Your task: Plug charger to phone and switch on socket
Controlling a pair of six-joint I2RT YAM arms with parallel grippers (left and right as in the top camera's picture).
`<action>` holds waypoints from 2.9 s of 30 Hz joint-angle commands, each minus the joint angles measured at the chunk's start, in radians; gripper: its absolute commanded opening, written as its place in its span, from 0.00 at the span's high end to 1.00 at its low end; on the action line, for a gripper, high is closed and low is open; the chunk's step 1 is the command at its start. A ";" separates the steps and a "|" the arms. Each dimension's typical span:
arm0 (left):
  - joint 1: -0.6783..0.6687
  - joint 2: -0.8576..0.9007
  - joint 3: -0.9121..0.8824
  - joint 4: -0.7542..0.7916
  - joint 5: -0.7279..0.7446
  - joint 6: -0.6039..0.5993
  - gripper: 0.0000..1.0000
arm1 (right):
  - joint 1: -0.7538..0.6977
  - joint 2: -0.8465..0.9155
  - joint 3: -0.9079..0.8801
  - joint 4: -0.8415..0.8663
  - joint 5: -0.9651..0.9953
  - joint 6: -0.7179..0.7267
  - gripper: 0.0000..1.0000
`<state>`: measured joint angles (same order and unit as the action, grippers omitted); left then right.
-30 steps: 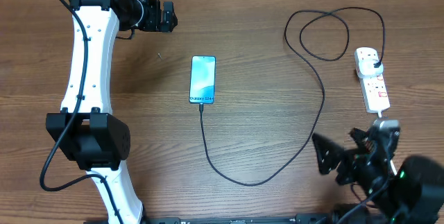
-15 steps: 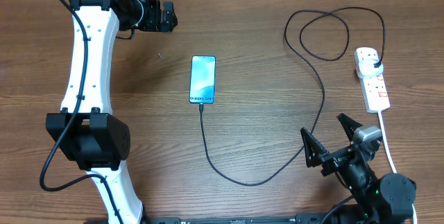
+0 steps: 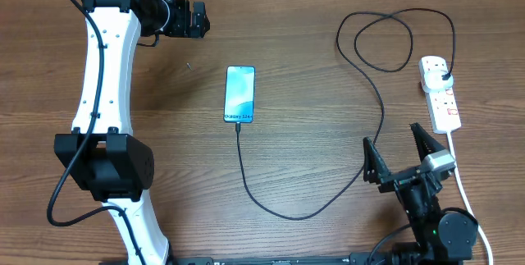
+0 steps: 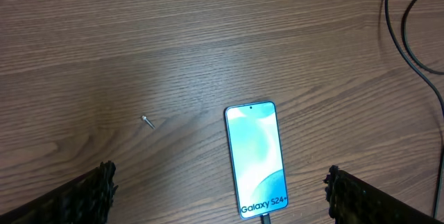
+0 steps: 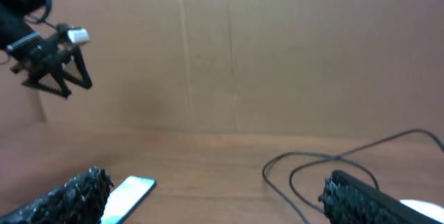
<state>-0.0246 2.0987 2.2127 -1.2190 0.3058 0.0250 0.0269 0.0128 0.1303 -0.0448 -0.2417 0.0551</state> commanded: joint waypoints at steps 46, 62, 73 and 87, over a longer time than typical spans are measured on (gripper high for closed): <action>-0.003 0.007 -0.005 0.000 -0.002 -0.006 0.00 | 0.023 -0.010 -0.122 -0.031 0.117 -0.076 0.00; -0.003 0.007 -0.005 0.000 -0.002 -0.006 0.00 | 0.023 -0.010 -0.122 -0.030 0.117 -0.076 0.00; -0.011 0.007 -0.005 0.000 -0.002 -0.006 0.00 | 0.023 -0.010 -0.122 -0.030 0.117 -0.076 0.00; -0.015 -0.052 -0.009 -0.020 -0.003 -0.003 0.00 | 0.023 -0.010 -0.122 -0.029 0.117 -0.076 0.00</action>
<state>-0.0330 2.0983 2.2127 -1.2221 0.3054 0.0250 0.0475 0.0109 0.0185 -0.0788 -0.1303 -0.0158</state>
